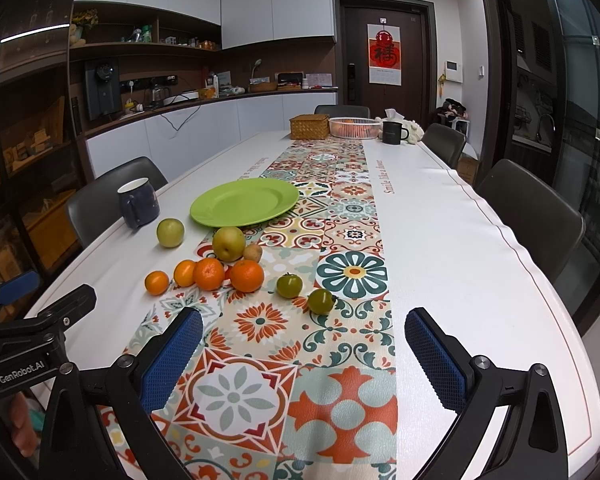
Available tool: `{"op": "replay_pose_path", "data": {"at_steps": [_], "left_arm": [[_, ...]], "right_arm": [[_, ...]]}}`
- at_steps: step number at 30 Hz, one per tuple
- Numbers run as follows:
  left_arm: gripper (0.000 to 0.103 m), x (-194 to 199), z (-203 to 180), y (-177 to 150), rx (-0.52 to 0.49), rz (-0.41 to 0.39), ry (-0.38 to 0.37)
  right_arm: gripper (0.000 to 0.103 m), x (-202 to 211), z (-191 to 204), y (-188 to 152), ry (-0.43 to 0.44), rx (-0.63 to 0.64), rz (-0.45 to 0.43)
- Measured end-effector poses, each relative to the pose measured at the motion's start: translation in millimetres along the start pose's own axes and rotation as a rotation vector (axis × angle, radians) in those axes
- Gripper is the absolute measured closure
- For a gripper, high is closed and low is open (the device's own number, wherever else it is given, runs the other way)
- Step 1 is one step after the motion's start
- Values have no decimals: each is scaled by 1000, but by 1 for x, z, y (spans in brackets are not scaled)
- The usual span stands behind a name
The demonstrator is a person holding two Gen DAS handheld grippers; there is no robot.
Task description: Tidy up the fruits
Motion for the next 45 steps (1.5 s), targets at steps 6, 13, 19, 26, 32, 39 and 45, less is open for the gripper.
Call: {"op": "replay_pose_path", "data": {"at_steps": [6, 13, 19, 26, 32, 39, 45], "left_arm": [[0, 0, 0, 0, 1, 0, 1], [0, 0, 0, 0, 0, 1, 0], [0, -1, 0, -1, 1, 2, -2], [0, -10, 5, -4, 18, 19, 1], [0, -23, 8, -2, 12, 31, 12], [9, -45, 9, 9, -14, 53, 26], [15, -74, 8, 14, -22, 114, 17]], "right_arm": [[1, 0, 1, 0, 0, 0, 0], [1, -3, 0, 0, 0, 0, 1], [1, -6, -2, 0, 0, 0, 3], [1, -11, 4, 1, 1, 9, 21], [1, -29, 5, 4, -3, 9, 54], [2, -57, 2, 11, 3, -6, 107], [13, -86, 2, 16, 11, -1, 173]]}}
Point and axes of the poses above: each gripper's, at about its wrist camera, not at the fingertips, and x roughly against the way its jaws point, z to its left, y to its top, the point moved 7 cm from there along -x, roughly the way its jaws point, and after that the axes turned 12 degrees about z, right-handed, at the moved point
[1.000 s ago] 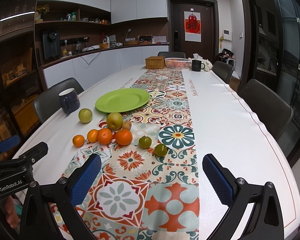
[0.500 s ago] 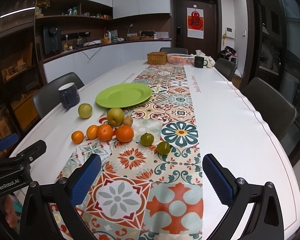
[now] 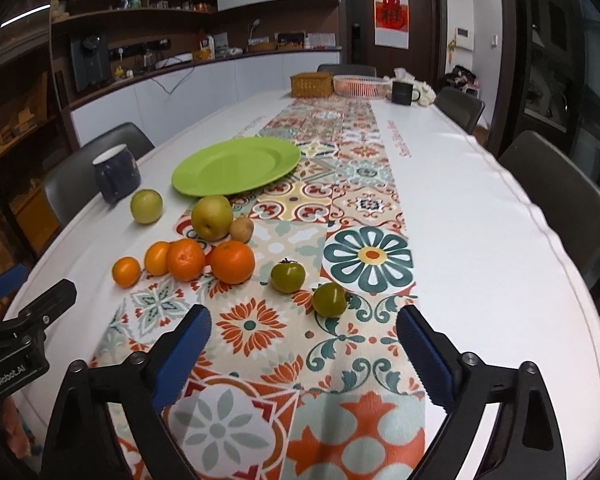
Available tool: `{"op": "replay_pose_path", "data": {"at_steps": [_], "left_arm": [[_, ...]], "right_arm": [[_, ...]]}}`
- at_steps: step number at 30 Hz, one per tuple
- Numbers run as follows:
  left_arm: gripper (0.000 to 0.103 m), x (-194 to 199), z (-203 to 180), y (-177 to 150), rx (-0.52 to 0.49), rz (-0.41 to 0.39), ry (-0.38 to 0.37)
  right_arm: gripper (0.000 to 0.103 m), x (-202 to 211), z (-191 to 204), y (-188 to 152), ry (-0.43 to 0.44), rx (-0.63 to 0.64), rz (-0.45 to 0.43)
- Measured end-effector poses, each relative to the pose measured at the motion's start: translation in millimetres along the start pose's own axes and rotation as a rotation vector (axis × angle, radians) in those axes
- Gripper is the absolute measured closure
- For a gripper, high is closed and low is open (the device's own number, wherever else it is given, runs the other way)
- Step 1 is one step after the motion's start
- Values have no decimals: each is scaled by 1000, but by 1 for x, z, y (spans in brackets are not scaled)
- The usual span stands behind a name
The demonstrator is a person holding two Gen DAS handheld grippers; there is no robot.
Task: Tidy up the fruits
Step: 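Grasp an orange with the left tool while the right tool grasps a green tomato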
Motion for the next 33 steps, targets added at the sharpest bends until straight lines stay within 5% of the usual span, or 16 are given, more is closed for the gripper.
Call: {"op": "replay_pose_path", "data": {"at_steps": [12, 22, 33], "left_arm": [[31, -58, -7, 10, -61, 149, -20], [48, -84, -8, 19, -74, 197, -6], [70, -96, -10, 19, -70, 227, -26]], "right_arm": [[33, -53, -10, 7, -14, -36, 136], [45, -74, -14, 13, -38, -31, 191], [72, -76, -14, 14, -76, -1, 198]]}}
Point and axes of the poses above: each gripper's, at about its wrist camera, not at the fingertips, and x roughly against the way its jaws point, z to its left, y to its top, the point moved 7 cm from there along -x, roughly the way its jaws point, and after that the axes turned 12 degrees about z, right-handed, at the moved point
